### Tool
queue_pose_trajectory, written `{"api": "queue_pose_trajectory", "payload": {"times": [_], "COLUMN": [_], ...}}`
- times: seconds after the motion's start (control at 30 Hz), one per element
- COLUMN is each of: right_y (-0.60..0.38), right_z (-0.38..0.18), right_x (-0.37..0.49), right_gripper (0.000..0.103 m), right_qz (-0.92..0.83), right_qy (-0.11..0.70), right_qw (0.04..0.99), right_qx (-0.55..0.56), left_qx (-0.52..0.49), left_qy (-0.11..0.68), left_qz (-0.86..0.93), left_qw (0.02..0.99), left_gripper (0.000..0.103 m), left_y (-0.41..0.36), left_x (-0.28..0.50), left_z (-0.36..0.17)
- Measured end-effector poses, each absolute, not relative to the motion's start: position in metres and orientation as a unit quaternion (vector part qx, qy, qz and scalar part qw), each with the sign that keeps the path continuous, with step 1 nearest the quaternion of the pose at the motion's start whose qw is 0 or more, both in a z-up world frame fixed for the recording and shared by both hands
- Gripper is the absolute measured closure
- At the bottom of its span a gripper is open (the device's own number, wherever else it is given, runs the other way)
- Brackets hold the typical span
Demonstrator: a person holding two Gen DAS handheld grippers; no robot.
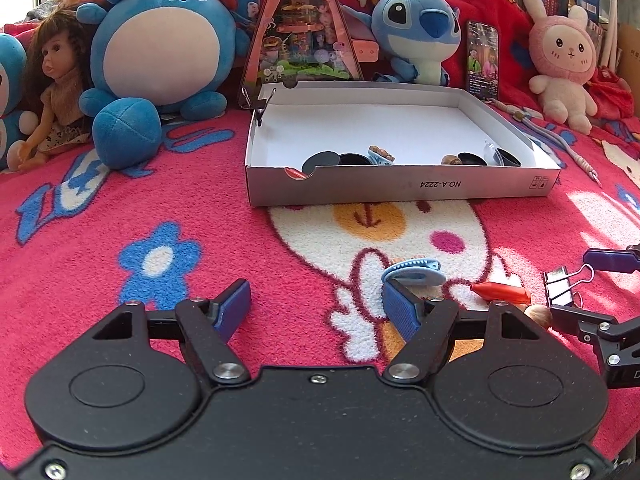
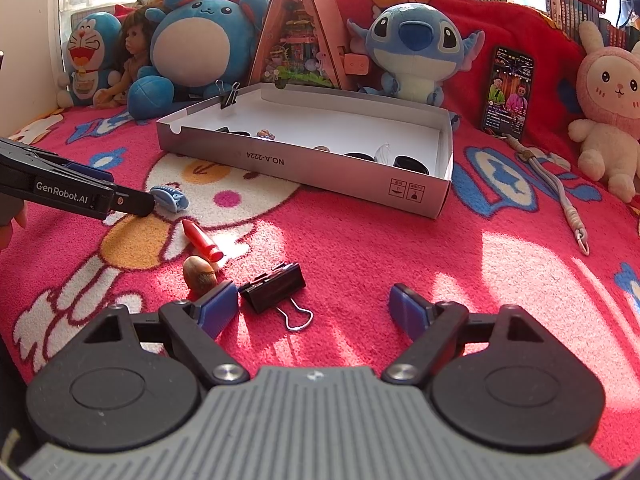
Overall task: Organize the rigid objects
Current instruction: 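Close the left tool on the blue figure hair clip and lift it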
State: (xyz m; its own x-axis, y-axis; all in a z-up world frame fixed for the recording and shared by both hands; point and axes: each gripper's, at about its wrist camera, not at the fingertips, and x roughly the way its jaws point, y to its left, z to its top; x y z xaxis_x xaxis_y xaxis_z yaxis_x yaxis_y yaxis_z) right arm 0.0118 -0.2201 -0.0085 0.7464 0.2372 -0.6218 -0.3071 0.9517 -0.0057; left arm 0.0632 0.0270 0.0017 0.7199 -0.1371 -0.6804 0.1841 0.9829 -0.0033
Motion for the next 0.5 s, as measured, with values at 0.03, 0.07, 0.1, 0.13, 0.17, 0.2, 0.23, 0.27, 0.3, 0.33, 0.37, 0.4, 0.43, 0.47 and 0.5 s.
{"api": "queue_pose_trajectory", "payload": {"times": [0.03,0.07,0.1,0.13,0.17,0.2,0.23,0.27,0.3,0.33,0.37,0.4,0.43,0.47,0.5], "right_y": [-0.22,-0.22,-0.22,-0.22,-0.22,-0.22,-0.22,-0.219,-0.218,-0.217,-0.216,-0.215,-0.215,-0.215,-0.216], "right_z": [-0.008,-0.008,-0.008,-0.008,-0.009,-0.009,-0.01,-0.01,-0.011,-0.011,-0.012,-0.012,-0.012,-0.012,-0.012], "right_x": [0.012,0.012,0.012,0.012,0.012,0.012,0.012,0.012,0.011,0.011,0.01,0.01,0.01,0.01,0.01], "right_gripper": [0.013,0.013,0.013,0.013,0.013,0.013,0.013,0.013,0.013,0.013,0.013,0.013,0.013,0.013,0.013], "right_qz": [0.146,0.146,0.146,0.146,0.146,0.145,0.143,0.14,0.138,0.137,0.136,0.135,0.134,0.133,0.132], "right_qy": [0.325,0.325,0.325,0.324,0.324,0.323,0.321,0.318,0.314,0.312,0.309,0.307,0.305,0.305,0.305], "right_qw": [0.933,0.933,0.933,0.933,0.933,0.934,0.935,0.936,0.937,0.938,0.939,0.94,0.941,0.941,0.941], "right_qx": [-0.054,-0.054,-0.054,-0.054,-0.053,-0.053,-0.054,-0.055,-0.058,-0.06,-0.063,-0.064,-0.064,-0.061,-0.058], "left_qx": [0.03,0.029,0.027,0.024,0.022,0.019,0.016,0.012,0.007,0.001,-0.003,-0.008,-0.011,-0.013,-0.015], "left_qy": [0.364,0.363,0.36,0.357,0.356,0.355,0.354,0.353,0.351,0.349,0.347,0.346,0.344,0.342,0.34], "left_qz": [-0.084,-0.083,-0.083,-0.085,-0.087,-0.089,-0.09,-0.092,-0.094,-0.097,-0.1,-0.103,-0.106,-0.108,-0.111], "left_qw": [0.927,0.928,0.929,0.93,0.93,0.93,0.931,0.931,0.932,0.932,0.932,0.933,0.933,0.933,0.934], "left_gripper": [0.031,0.031,0.031,0.031,0.031,0.031,0.031,0.031,0.031,0.031,0.031,0.031,0.031,0.031,0.031], "left_y": [0.027,0.027,0.027,0.028,0.027,0.027,0.027,0.026,0.026,0.026,0.025,0.024,0.023,0.022,0.021], "left_x": [0.063,0.063,0.062,0.06,0.059,0.058,0.056,0.055,0.054,0.052,0.051,0.05,0.049,0.048,0.047], "left_z": [0.002,0.003,0.004,0.005,0.005,0.006,0.006,0.007,0.007,0.008,0.009,0.01,0.01,0.011,0.011]}}
